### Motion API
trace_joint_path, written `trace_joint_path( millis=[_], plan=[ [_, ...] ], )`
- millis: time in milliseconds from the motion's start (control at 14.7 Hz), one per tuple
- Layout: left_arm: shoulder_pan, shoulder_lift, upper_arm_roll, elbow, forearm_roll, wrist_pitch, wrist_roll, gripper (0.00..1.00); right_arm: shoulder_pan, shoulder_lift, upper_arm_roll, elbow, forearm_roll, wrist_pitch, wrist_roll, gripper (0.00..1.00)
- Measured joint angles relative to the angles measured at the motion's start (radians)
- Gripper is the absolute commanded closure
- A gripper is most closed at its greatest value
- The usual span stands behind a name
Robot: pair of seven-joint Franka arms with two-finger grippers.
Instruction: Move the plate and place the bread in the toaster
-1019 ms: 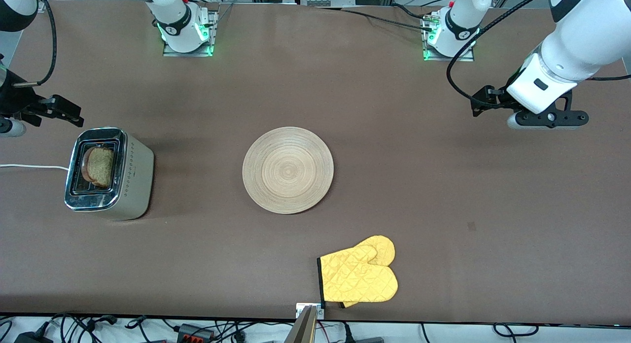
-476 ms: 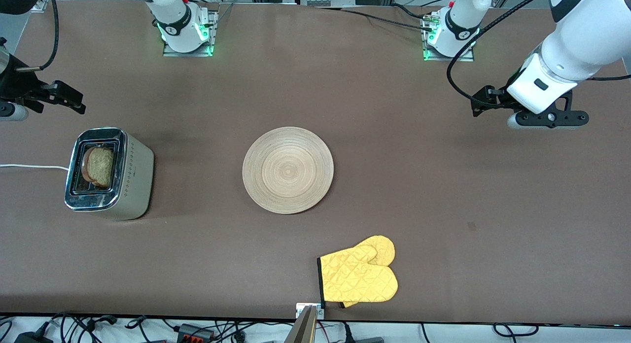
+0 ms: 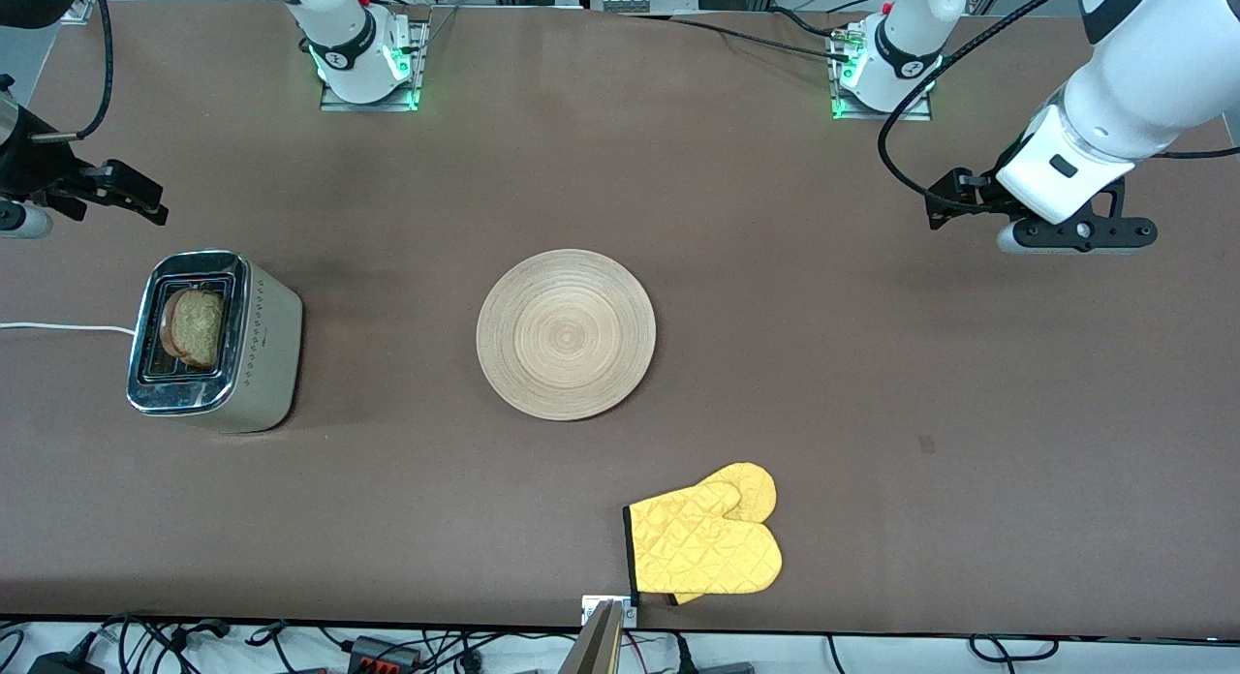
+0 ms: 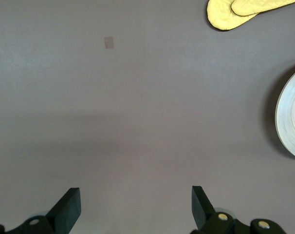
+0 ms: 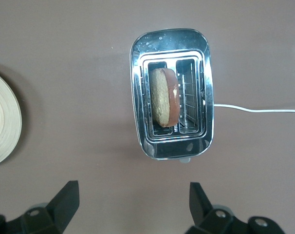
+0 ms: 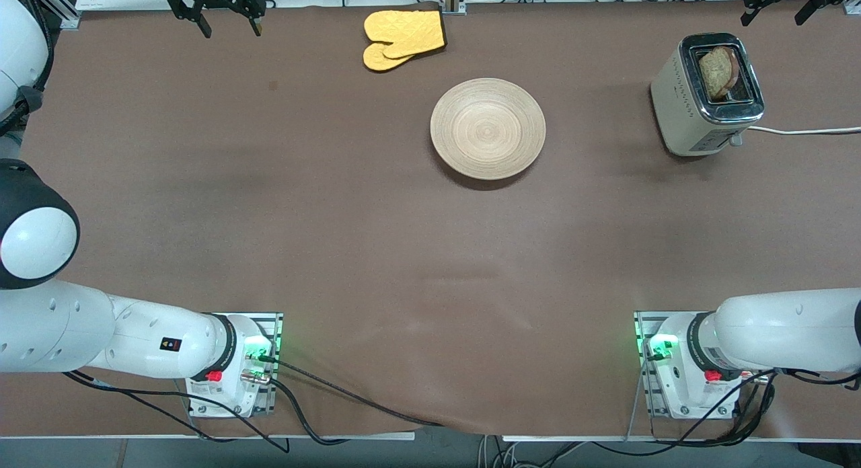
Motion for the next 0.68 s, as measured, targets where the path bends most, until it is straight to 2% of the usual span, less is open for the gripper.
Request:
trace_joint_path(
  millis=[476, 679],
  plan=[
    [0.0, 0.0, 0.001, 0.0, 0.0, 0.0, 0.0, 0.0, -0.001, -0.001, -0.003, 0.001, 0.016, 0.003, 0.008, 0.0],
    [0.001, 0.0, 0.002, 0.0, 0.0, 0.0, 0.0, 0.0, -0.002, -0.007, -0.031, 0.001, 0.039, -0.008, 0.005, 0.0]
  ],
)
